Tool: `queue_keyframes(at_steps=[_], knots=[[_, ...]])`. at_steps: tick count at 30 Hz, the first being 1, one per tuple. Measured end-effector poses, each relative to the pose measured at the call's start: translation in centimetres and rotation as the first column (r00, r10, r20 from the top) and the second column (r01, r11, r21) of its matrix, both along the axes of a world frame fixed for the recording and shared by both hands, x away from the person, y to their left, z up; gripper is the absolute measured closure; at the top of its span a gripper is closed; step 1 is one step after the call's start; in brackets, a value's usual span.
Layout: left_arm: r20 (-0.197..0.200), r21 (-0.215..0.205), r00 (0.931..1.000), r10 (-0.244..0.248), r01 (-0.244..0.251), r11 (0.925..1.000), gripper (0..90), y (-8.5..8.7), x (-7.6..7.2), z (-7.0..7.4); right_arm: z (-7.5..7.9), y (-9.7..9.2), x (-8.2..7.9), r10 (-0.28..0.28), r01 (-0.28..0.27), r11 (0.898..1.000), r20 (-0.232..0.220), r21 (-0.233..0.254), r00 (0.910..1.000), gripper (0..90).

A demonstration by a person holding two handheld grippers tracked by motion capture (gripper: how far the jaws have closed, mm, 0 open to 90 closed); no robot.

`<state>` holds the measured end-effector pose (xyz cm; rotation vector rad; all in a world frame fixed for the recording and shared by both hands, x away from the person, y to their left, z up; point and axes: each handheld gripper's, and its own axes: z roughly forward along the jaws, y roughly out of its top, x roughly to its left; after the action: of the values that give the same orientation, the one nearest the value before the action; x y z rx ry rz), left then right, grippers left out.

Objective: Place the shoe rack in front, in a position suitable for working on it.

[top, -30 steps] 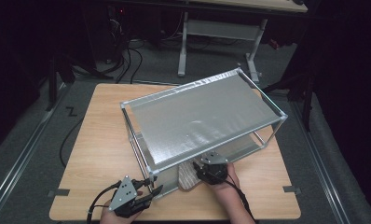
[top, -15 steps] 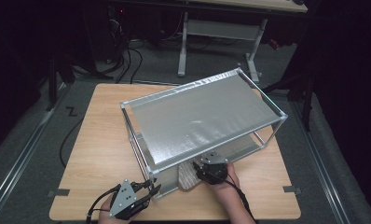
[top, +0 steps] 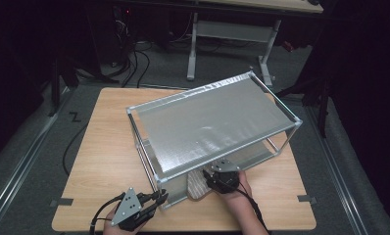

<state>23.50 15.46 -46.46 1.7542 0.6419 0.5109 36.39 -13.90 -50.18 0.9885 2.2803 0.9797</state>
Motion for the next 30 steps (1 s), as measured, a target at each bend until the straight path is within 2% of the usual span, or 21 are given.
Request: queue_keyframes(at_steps=[5,25,26,28,30], knots=[[-0.002,-0.004,1.0,-0.001,0.001,1.0,79.9,0.0,0.0,0.0,0.0,0.0,-0.1,-0.01,0.01,1.0,-0.011,0.007,0.9999,51.6],[-0.006,0.0,1.0,0.006,-0.006,1.0,80.2,0.0,0.0,0.1,0.1,-0.3,0.2,-0.012,0.012,1.0,-0.009,0.0,0.9999,51.4],[-0.006,0.0,1.0,0.005,-0.005,1.0,80.2,-0.1,0.0,0.1,0.1,-0.8,0.5,-0.036,0.036,0.999,-0.017,0.005,0.9992,51.4],[-0.005,0.001,1.0,0.006,-0.006,1.0,80.2,-0.1,0.0,0.1,0.2,-1.1,0.7,-0.048,0.048,0.999,-0.019,0.002,0.9987,51.4],[-0.003,0.003,1.0,0.008,-0.008,1.0,80.2,-0.1,-0.1,0.1,0.3,-2.4,1.2,-0.096,0.095,0.995,-0.023,-0.002,0.9952,51.4]])
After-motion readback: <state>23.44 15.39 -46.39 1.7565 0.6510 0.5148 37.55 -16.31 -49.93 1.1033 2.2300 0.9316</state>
